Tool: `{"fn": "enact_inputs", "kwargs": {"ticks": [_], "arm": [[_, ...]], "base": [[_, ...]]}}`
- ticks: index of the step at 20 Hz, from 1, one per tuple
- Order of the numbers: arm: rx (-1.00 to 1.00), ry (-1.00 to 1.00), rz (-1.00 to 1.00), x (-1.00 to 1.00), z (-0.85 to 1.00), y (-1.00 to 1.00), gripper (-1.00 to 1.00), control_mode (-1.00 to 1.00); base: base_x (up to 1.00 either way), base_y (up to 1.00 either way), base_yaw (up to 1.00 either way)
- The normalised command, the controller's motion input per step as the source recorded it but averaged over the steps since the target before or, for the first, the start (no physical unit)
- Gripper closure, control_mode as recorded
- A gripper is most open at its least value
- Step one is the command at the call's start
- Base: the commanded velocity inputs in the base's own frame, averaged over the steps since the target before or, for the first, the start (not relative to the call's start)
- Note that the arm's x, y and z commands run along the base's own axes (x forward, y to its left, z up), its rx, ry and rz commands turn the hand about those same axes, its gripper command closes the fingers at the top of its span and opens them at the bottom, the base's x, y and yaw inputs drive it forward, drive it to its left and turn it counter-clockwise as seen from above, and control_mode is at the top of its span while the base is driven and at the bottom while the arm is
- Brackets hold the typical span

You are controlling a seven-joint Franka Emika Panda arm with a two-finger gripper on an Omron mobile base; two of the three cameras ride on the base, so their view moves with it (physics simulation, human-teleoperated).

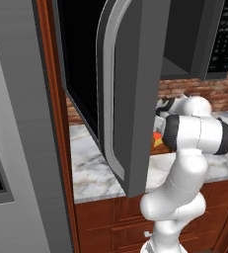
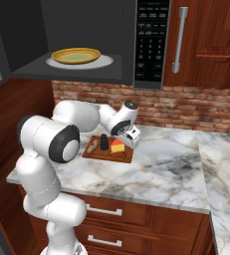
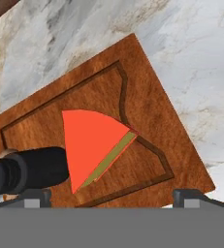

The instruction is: Retrieve the reheated potato from the microwave, then place the potato, cheese, and condiment on the cutting board.

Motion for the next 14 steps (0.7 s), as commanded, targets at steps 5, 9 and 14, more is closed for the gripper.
{"fn": "enact_inputs", "kwargs": {"ticks": [5, 9, 14], "arm": [[0.00, -0.07, 0.00, -0.42, 0.11, 0.00, -1.00, -1.00], [0.00, -0.05, 0.00, -0.37, 0.26, 0.00, -1.00, -1.00], [0.00, 0.00, 0.00, -0.44, 0.36, 0.00, -1.00, -1.00]], "base": [[0.00, 0.00, 0.00], [0.00, 0.00, 0.00], [0.00, 0.00, 0.00]]}}
